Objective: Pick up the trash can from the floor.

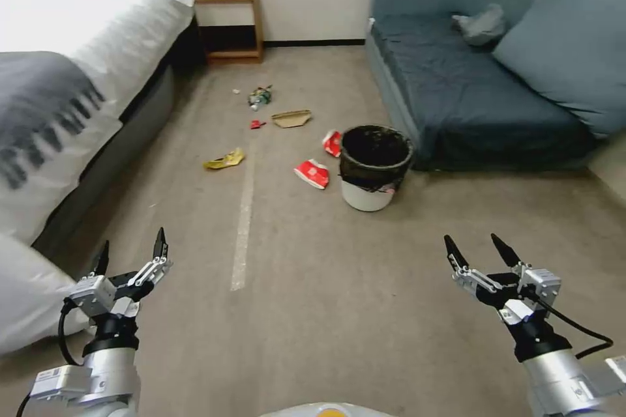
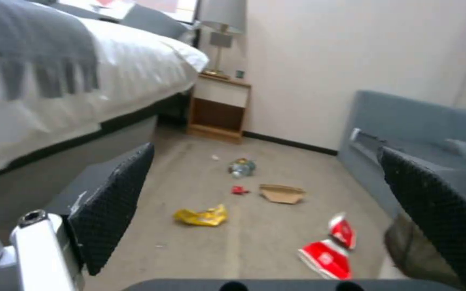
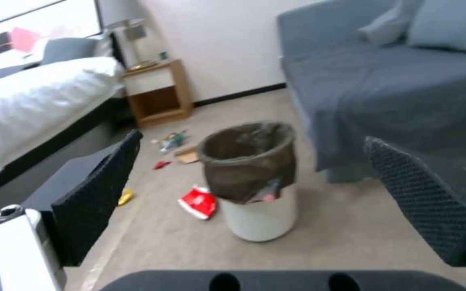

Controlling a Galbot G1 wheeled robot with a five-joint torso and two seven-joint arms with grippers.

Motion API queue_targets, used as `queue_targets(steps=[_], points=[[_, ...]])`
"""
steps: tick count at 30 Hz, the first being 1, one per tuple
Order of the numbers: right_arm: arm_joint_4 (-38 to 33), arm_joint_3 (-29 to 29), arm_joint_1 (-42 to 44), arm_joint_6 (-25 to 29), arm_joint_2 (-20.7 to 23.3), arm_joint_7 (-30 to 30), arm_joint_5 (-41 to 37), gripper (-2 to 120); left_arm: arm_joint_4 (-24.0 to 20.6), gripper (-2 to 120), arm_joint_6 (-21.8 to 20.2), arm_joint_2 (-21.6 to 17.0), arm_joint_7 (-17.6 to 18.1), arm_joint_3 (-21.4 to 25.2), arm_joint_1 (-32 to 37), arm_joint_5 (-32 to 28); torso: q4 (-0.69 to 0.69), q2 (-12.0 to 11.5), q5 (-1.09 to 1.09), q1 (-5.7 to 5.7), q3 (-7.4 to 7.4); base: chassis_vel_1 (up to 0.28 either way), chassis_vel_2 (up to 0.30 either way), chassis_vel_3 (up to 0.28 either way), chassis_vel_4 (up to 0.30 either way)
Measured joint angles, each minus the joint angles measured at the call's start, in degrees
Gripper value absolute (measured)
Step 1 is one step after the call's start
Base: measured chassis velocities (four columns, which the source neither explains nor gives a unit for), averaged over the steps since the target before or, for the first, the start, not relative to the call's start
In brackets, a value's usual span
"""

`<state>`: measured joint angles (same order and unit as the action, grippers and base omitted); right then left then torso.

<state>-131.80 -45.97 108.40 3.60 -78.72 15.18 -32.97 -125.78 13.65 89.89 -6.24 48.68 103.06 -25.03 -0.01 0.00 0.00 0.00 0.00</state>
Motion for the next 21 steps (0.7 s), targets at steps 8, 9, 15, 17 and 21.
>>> queue_targets(steps=[8, 9, 15, 17, 21], points=[[-0.03, -0.42, 0.00, 0.76, 0.14, 0.47, 0.06, 100, -0.57, 100, -0.87, 0.15, 0.54, -0.18, 0.04, -0.78, -0.01, 0.00, 0.00, 0.00, 0.00, -0.061, -0.070, -0.072, -0.066], [-0.02, -0.41, 0.02, 0.98, 0.12, 0.57, 0.03, 100, -0.58, 100, -1.06, 0.16, 0.61, -0.15, 0.04, -0.78, 0.02, 0.00, 0.00, 0.00, 0.00, 0.000, 0.000, 0.000, 0.000], [0.51, -0.21, -0.02, 1.51, -0.09, 0.94, -0.26, 100, -0.39, 100, -1.20, 0.15, 0.63, -0.10, -0.03, -0.62, 0.01, 0.00, 0.00, 0.00, 0.00, 0.000, 0.000, 0.000, 0.000], [0.65, -0.20, -0.11, 1.61, -0.10, 1.00, -0.46, 100, -0.29, 100, -1.23, 0.13, 0.63, -0.10, -0.06, -0.61, 0.01, 0.00, 0.00, 0.00, 0.00, 0.000, 0.000, 0.000, 0.000], [1.11, -0.19, -0.38, 1.83, -0.12, 1.11, -0.95, 100, -0.03, 100, -1.41, -0.01, 0.65, -0.08, -0.23, -0.58, 0.01, 0.00, 0.00, 0.00, 0.00, 0.000, 0.000, 0.000, 0.000]])
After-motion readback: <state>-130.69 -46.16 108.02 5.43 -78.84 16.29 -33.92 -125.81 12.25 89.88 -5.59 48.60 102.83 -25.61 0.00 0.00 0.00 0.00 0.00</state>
